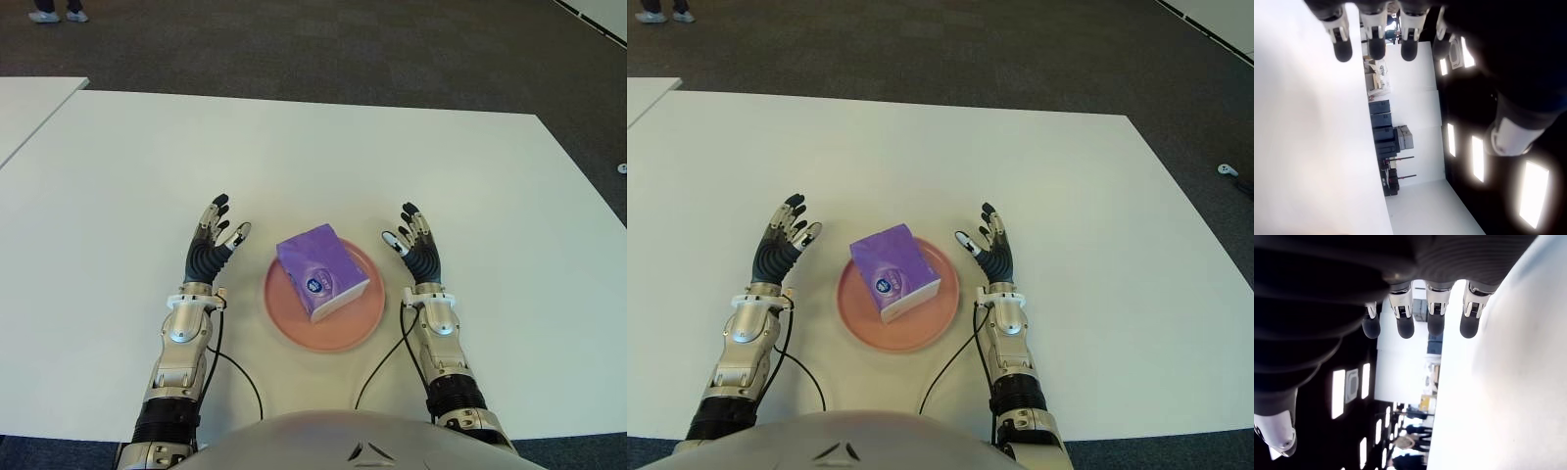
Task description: Put the tissue paper into the plate.
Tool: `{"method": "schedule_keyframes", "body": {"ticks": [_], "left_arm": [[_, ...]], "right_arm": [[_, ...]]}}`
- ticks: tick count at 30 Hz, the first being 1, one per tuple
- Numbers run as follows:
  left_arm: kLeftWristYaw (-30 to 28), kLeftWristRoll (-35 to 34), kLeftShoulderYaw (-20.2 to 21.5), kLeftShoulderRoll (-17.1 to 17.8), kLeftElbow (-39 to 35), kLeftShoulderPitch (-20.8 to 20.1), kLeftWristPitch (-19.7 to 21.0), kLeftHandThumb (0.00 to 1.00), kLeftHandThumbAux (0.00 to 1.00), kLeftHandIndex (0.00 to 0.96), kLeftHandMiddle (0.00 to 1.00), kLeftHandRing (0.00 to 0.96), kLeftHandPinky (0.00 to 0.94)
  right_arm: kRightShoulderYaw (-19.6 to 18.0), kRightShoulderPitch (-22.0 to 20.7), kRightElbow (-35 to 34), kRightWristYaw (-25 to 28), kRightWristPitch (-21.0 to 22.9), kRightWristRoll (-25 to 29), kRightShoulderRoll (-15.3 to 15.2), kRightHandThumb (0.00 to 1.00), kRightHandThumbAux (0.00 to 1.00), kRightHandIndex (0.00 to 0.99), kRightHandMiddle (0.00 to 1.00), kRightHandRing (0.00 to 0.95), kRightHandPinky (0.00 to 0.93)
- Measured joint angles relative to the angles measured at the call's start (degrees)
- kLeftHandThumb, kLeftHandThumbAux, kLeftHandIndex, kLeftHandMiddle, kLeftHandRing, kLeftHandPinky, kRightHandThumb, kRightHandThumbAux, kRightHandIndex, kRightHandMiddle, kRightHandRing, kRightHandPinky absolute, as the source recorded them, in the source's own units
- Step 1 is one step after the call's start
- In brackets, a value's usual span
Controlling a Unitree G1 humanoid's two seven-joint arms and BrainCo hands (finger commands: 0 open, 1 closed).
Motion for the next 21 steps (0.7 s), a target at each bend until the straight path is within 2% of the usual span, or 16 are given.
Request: {"method": "schedule_keyframes", "body": {"ticks": [11, 21], "left_arm": [[-0.08, -0.05, -0.09, 0.20, 0.21, -0.09, -0.18, 0.000, 0.556, 0.000, 0.000, 0.000, 0.000], [-0.42, -0.44, -0.07, 0.19, 0.25, -0.20, -0.30, 0.000, 0.570, 0.000, 0.000, 0.000, 0.000]], "right_arm": [[-0.33, 0.41, -2.65, -0.05, 5.09, 1.92, 1.70, 0.000, 0.664, 0.000, 0.000, 0.000, 0.000], [-0.30, 0.73, -3.71, -0.65, 6.44, 1.96, 2.70, 0.000, 0.682, 0.000, 0.000, 0.000, 0.000]]}}
